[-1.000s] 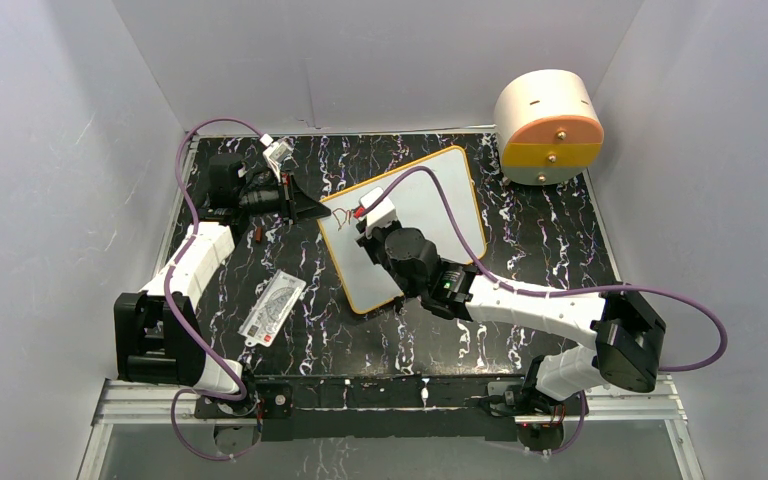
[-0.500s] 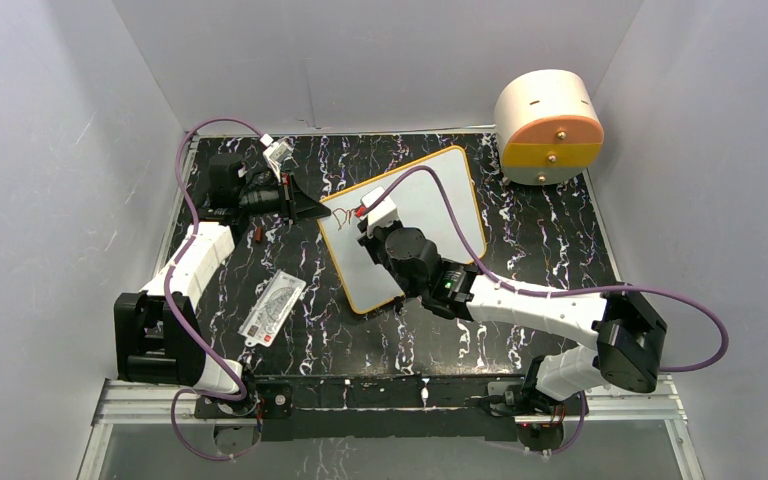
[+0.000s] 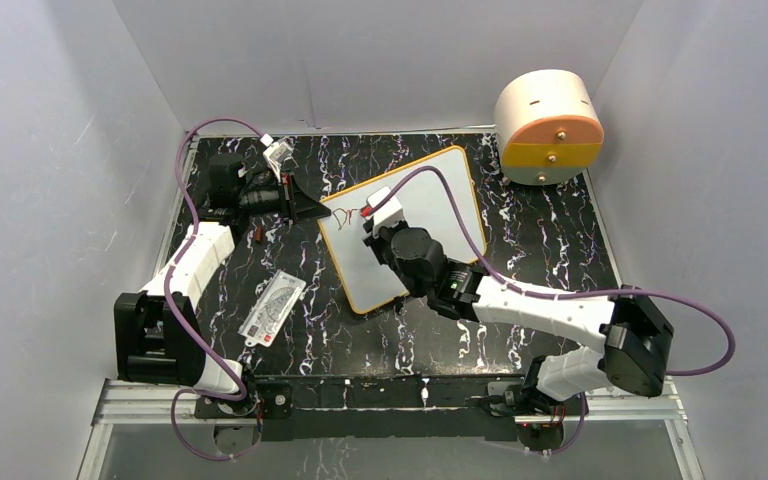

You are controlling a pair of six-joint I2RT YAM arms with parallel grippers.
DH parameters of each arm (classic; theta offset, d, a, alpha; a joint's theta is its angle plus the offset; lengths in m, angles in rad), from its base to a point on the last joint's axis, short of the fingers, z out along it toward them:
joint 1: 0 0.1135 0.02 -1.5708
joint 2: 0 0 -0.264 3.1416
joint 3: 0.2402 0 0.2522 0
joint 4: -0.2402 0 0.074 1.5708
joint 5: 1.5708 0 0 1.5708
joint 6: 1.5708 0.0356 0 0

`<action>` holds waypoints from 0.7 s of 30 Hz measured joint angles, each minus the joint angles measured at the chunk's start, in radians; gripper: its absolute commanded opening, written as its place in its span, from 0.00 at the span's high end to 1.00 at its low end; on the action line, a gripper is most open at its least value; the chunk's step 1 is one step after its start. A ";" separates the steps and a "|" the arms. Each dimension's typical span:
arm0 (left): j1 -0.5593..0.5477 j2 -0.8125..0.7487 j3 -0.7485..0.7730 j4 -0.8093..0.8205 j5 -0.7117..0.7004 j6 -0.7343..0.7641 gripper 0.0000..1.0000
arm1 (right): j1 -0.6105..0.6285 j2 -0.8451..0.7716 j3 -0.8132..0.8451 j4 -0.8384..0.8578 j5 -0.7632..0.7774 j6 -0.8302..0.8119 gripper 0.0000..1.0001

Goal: Write a sentence on the whiteboard

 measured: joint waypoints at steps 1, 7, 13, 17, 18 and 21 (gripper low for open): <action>0.000 0.000 0.000 0.000 0.000 0.000 1.00 | 0.000 -0.007 -0.006 -0.002 0.000 0.000 1.00; 0.000 0.000 0.000 0.000 0.002 0.000 1.00 | -0.004 -0.061 -0.023 -0.003 -0.006 0.001 1.00; 0.000 0.000 0.000 0.000 0.002 0.000 1.00 | -0.006 -0.065 -0.025 -0.010 -0.007 0.013 1.00; 0.000 0.000 0.000 0.000 0.002 0.000 1.00 | -0.006 -0.065 -0.025 -0.027 -0.010 0.020 1.00; 0.000 0.000 0.000 0.000 0.002 0.001 1.00 | -0.006 -0.065 -0.025 -0.030 -0.011 0.021 1.00; 0.000 0.000 0.000 0.000 0.002 0.001 1.00 | -0.006 -0.065 -0.025 -0.037 -0.023 0.024 1.00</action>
